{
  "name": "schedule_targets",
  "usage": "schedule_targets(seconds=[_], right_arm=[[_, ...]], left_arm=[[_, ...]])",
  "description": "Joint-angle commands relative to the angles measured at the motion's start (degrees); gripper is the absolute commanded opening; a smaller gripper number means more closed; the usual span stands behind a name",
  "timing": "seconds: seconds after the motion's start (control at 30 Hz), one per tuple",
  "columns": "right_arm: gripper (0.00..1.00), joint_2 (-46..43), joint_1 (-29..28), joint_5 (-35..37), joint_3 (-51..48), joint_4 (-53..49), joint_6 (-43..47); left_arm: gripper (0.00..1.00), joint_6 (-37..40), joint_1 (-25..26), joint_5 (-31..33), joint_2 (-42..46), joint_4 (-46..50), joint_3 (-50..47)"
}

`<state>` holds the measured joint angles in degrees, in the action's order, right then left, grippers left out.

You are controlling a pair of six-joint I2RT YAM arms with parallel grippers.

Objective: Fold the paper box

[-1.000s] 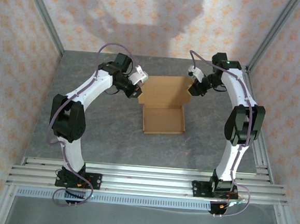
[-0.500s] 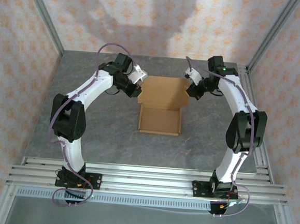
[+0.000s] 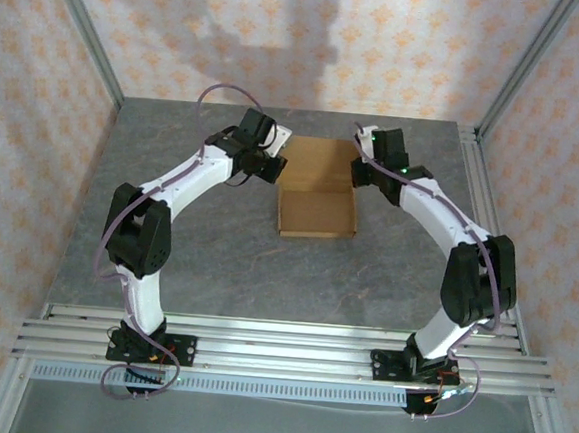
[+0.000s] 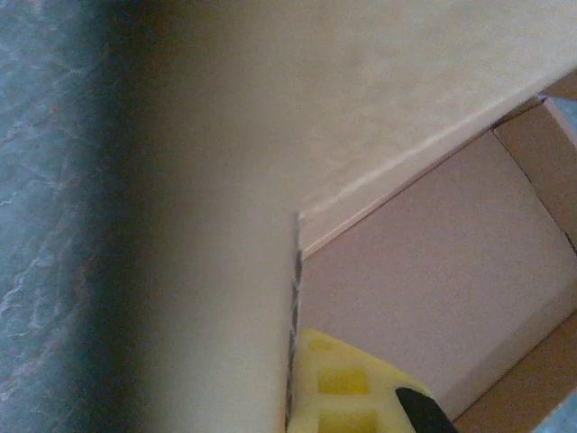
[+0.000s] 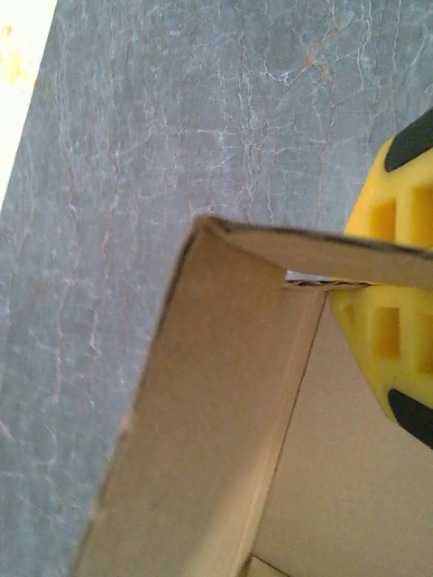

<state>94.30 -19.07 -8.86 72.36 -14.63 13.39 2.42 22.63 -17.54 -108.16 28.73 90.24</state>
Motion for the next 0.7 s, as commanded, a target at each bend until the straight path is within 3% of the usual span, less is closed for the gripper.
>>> schedule_targets(seconds=[0.0,0.23,0.67], right_arm=[[0.0,-2.86,-2.06,8.33,-5.23,13.99,-10.03],[0.0,-4.56,-3.92,12.46,-13.2,27.01,-14.57],[0.0,-6.1,-6.37,16.46,-23.57,39.54,-17.46]], left_arm=[[0.0,-6.11,0.95,2.02,2.8,-10.12,-3.05],[0.0,-9.1,1.97,5.88,2.82,-18.5,-6.84],[0.0,-11.05,3.55,8.78,2.9,-27.2,-13.16]])
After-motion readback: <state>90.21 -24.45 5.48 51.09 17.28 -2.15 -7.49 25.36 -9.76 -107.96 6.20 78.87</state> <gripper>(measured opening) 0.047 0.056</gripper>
